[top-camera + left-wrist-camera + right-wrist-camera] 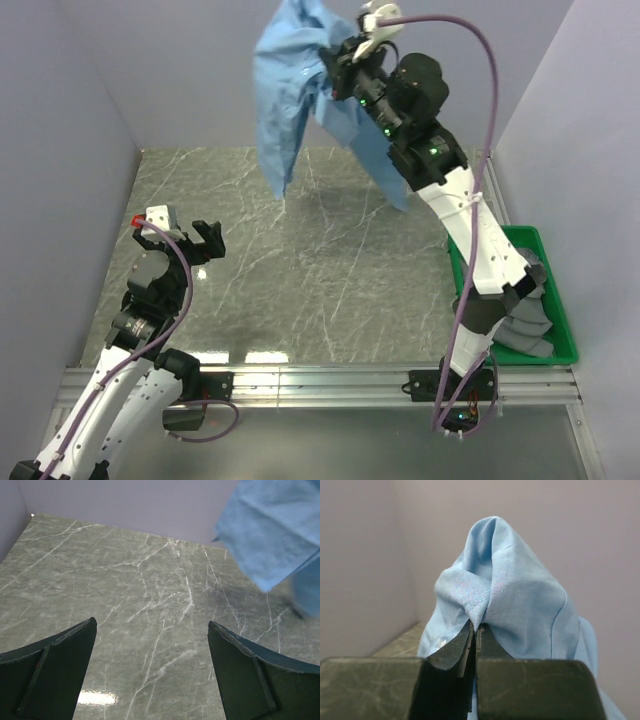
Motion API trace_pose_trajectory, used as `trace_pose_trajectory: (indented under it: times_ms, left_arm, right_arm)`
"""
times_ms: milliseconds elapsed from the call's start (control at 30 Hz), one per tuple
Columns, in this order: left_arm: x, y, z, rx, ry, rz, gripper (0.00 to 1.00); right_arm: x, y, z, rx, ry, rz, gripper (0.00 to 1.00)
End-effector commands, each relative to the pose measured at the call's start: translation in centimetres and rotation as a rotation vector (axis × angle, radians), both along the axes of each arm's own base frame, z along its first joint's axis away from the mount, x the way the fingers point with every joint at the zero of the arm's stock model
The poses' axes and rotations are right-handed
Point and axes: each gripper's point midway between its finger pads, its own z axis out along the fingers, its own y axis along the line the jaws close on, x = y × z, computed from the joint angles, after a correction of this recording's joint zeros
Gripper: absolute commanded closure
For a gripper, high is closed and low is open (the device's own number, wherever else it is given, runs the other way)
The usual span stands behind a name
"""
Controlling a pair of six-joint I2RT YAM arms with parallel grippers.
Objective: Fold and stack the long sleeve shirts
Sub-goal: Move the shirt to the center of the board
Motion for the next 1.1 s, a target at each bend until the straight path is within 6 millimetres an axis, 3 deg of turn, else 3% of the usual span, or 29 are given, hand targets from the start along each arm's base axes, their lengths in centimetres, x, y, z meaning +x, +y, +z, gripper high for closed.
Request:
trace_pose_trajectory:
  times_ms: [0,33,100,133,167,200,233,267,300,333,367,400,433,467,500,533,600,633,667,767,833,867,900,967,1000,1033,1067]
  left_arm:
    - [0.0,0.4,1.4,-0.033,-0.044,0.025,0.01]
    - [0.1,0.5,1.2,-0.032,-0.040,0.030,0.01]
    - [0.0,0.7,1.2,-0.031,-0.040,0.041,0.01]
    - [-0.1,0.8,1.2,-0.032,-0.042,0.045,0.01]
    - [0.0,0.9,1.3,-0.033,-0.042,0.048,0.01]
    - [-0.1,0.9,1.2,-0.035,-0.042,0.049,0.01]
    - [-0.1,0.9,1.3,-0.035,-0.043,0.050,0.01]
    - [-0.1,0.9,1.3,-0.037,-0.045,0.050,0.01]
    - [-0.1,0.9,1.4,-0.038,-0.046,0.049,0.01]
    - [-0.1,0.8,1.3,-0.037,-0.045,0.044,0.01]
    - [-0.1,0.8,1.4,-0.040,-0.048,0.046,0.01]
    - [-0.1,0.7,1.3,-0.040,-0.043,0.043,0.01]
    - [-0.1,0.7,1.3,-0.039,-0.042,0.043,0.01]
    - [0.0,0.6,1.3,-0.040,-0.040,0.037,0.01]
    - [0.0,0.5,1.2,-0.042,-0.039,0.034,0.01]
    - [0.2,0.4,1.0,-0.040,-0.032,0.031,0.01]
    - [0.5,-0.1,0.7,-0.044,-0.014,0.010,0.01]
    - [0.7,-0.4,0.5,-0.045,-0.006,-0.002,0.01]
    - [0.8,-0.8,0.5,-0.057,0.002,-0.018,0.01]
    - [1.8,-1.7,-0.6,-0.086,0.075,-0.028,0.01]
    - [2.5,-2.1,-2.7,-0.102,0.174,-0.012,0.01]
    - [2.8,-2.3,-2.6,-0.114,0.191,-0.008,0.01]
    - [3.4,-2.5,-4.1,-0.106,0.254,0.002,0.01]
    - [4.1,-3.2,-4.6,-0.120,0.295,-0.007,0.01]
    - [4.8,-3.6,-5.9,-0.107,0.348,-0.007,0.01]
    - [5.2,-4.1,-6.3,-0.108,0.370,-0.025,0.01]
    - [5.9,-4.5,-6.1,-0.107,0.374,-0.037,0.01]
  right_arm:
    - [-4.6,2.4,6.8,0.076,-0.276,0.193,1.00]
    - [-5.0,2.8,7.0,0.085,-0.283,0.215,1.00]
    - [-4.3,3.7,4.9,0.105,-0.225,0.237,1.00]
    - [-3.1,4.6,1.7,0.083,-0.156,0.239,1.00]
    - [-3.5,4.3,1.1,0.088,-0.138,0.239,0.98]
    - [-3.4,4.4,-0.4,0.086,-0.100,0.243,0.89]
    - [-2.2,4.7,-4.9,0.050,-0.015,0.221,0.84]
    - [-3.0,3.6,-5.5,0.058,0.002,0.195,0.76]
    - [-3.0,3.1,-7.3,0.072,0.053,0.174,0.71]
    - [-2.0,2.3,-13.0,0.031,0.164,0.101,0.64]
    - [-2.8,0.5,-13.6,0.056,0.191,0.055,0.49]
    - [-3.0,-0.6,-16.2,0.041,0.251,0.006,0.41]
    - [-3.1,-1.9,-21.6,0.001,0.351,-0.064,0.33]
    - [-3.7,-4.4,-22.4,0.045,0.383,-0.154,0.25]
    - [-4.0,-5.9,-24.2,0.040,0.422,-0.210,0.24]
    - [-4.7,-7.5,-28.2,-0.007,0.503,-0.269,0.24]
    - [-6.1,-10.0,-30.1,-0.020,0.551,-0.352,0.24]
    - [-6.9,-10.6,-32.2,-0.061,0.598,-0.365,0.24]
    - [-7.6,-11.0,-32.2,-0.045,0.609,-0.361,0.24]
    - [-8.8,-10.0,-33.7,-0.046,0.652,-0.280,0.24]
    - [-9.0,-8.7,-34.1,-0.035,0.671,-0.217,0.24]
    - [-8.7,-8.0,-35.0,-0.043,0.699,-0.203,0.23]
    - [-8.8,-7.2,-35.7,-0.058,0.730,-0.173,0.23]
    - [-7.8,-6.3,-36.7,-0.077,0.792,-0.184,0.22]
    - [-7.9,-6.3,-37.7,-0.111,0.839,-0.196,0.22]
    - [-7.6,-5.7,-37.2,-0.108,0.845,-0.180,0.22]
    - [-7.5,-5.4,-38.0,-0.122,0.871,-0.175,0.21]
